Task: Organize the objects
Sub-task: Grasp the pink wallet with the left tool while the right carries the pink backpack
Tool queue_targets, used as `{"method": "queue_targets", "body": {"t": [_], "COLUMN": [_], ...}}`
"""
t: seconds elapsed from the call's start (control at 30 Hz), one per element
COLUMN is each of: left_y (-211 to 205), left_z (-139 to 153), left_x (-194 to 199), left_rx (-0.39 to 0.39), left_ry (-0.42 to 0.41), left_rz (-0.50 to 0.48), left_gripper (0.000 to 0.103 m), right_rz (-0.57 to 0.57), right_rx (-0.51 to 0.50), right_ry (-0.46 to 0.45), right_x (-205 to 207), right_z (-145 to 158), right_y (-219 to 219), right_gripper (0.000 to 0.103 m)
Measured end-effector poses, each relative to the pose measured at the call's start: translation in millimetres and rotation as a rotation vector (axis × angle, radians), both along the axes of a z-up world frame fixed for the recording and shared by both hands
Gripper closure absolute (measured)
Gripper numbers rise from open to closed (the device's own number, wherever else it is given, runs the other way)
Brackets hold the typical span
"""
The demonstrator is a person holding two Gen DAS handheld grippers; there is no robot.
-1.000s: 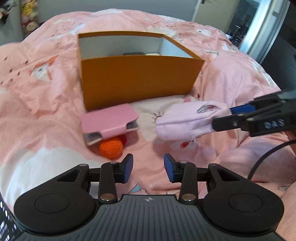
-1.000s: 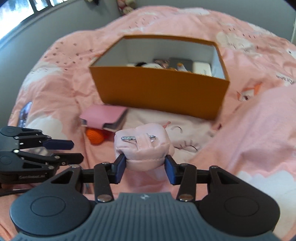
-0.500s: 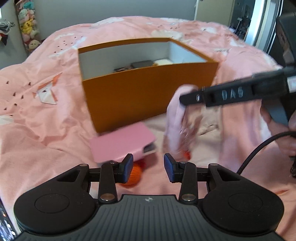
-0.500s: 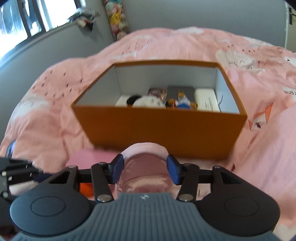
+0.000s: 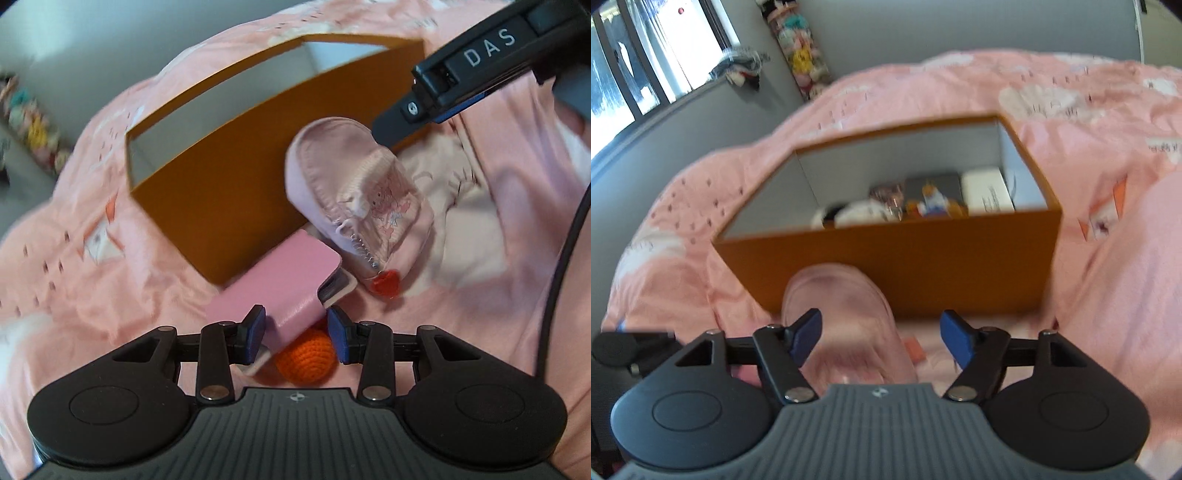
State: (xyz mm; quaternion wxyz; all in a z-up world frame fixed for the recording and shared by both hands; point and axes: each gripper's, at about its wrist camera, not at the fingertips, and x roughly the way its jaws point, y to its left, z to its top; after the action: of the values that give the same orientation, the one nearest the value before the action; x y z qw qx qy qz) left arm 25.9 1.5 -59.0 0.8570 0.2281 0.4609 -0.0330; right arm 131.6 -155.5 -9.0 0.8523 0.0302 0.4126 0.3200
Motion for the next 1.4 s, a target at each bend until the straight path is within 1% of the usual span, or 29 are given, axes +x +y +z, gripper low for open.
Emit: {"method": "queue_targets", "body": {"t": [0.07,0.1,0.13,0.33,0.37,0.4,0.47,0.5,0.53,0.57,0.6,0.63,0.67,0.7,0.8,0.93,1.0,1.17,1.27,1.4], "left_y": [-5.6,-8.1,-10.5,-23.3,-23.7,-23.4,-23.0,-22.1,-21.0,-20.2,-18.9,-17.4,-15.4,-13.2,-3.2,16.5,25.0,46.4,50.6,55.5], "left_z": [-5.2,-7.5,-9.4,-24.5,-26.6,-27.9,-27.7,-26.7,-26.6,-25.9,-24.8,-23.3,-20.8,-17.2,0.5,27.8,40.8,70.0,86.3,114.2], "left_x": [1.3,1.8,1.8,4.8,5.7,6.6,8.9,9.9,10.3,10.8,11.1,11.1,10.9,10.4,10.0,9.3,7.2,0.9,-5.1,-0.4], "left_rx": [0.063,0.089,0.109,0.232,0.241,0.245,0.236,0.222,0.214,0.205,0.193,0.18,0.169,0.156,0.094,-0.058,-0.127,-0.305,-0.367,-0.434], "left_ry": [0.001,0.005,0.007,0.004,0.004,0.004,0.004,0.006,0.004,0.001,-0.003,-0.008,-0.015,-0.028,-0.074,-0.115,-0.141,-0.17,-0.186,-0.226], "left_rz": [-0.035,-0.049,-0.063,-0.12,-0.123,-0.122,-0.122,-0.122,-0.118,-0.111,-0.101,-0.09,-0.078,-0.062,0.003,0.097,0.137,0.193,0.197,0.177], "left_gripper": [0.055,0.054,0.053,0.051,0.049,0.049,0.053,0.055,0.056,0.057,0.059,0.06,0.065,0.07,0.077,0.08,0.084,0.086,0.086,0.087], "right_rz": [0.019,0.023,0.032,0.096,0.106,0.113,0.118,0.12,0.119,0.118,0.118,0.12,0.123,0.13,0.138,0.123,0.114,0.094,0.087,0.081], "right_rx": [-0.013,-0.018,-0.021,-0.012,-0.003,0.005,0.02,0.027,0.03,0.029,0.027,0.028,0.029,0.031,0.014,0.017,0.02,0.045,0.074,0.139], "right_ry": [0.05,0.071,0.083,0.107,0.119,0.129,0.131,0.133,0.132,0.13,0.127,0.123,0.117,0.111,0.088,0.058,0.037,-0.002,-0.016,-0.028], "right_x": [1.2,2.5,4.4,14.9,16.5,17.7,18.2,18.1,17.8,17.1,16.0,14.4,12.6,10.0,0.5,-6.9,-8.2,-11.2,-9.6,-1.3], "right_z": [-11.2,-16.8,-20.8,-38.9,-42.4,-45.8,-48.9,-48.9,-48.7,-48.1,-46.8,-45.0,-42.8,-39.9,-30.2,-14.8,-5.6,17.7,32.1,55.1], "right_y": [0.3,1.7,3.8,20.7,22.4,23.8,23.8,23.0,22.2,21.4,20.3,18.5,16.4,14.2,10.1,1.7,-1.7,-13.0,-17.7,-22.2], "right_gripper": [0.035,0.038,0.038,0.038,0.038,0.041,0.044,0.047,0.05,0.057,0.064,0.068,0.077,0.08,0.085,0.087,0.088,0.088,0.089,0.089]}}
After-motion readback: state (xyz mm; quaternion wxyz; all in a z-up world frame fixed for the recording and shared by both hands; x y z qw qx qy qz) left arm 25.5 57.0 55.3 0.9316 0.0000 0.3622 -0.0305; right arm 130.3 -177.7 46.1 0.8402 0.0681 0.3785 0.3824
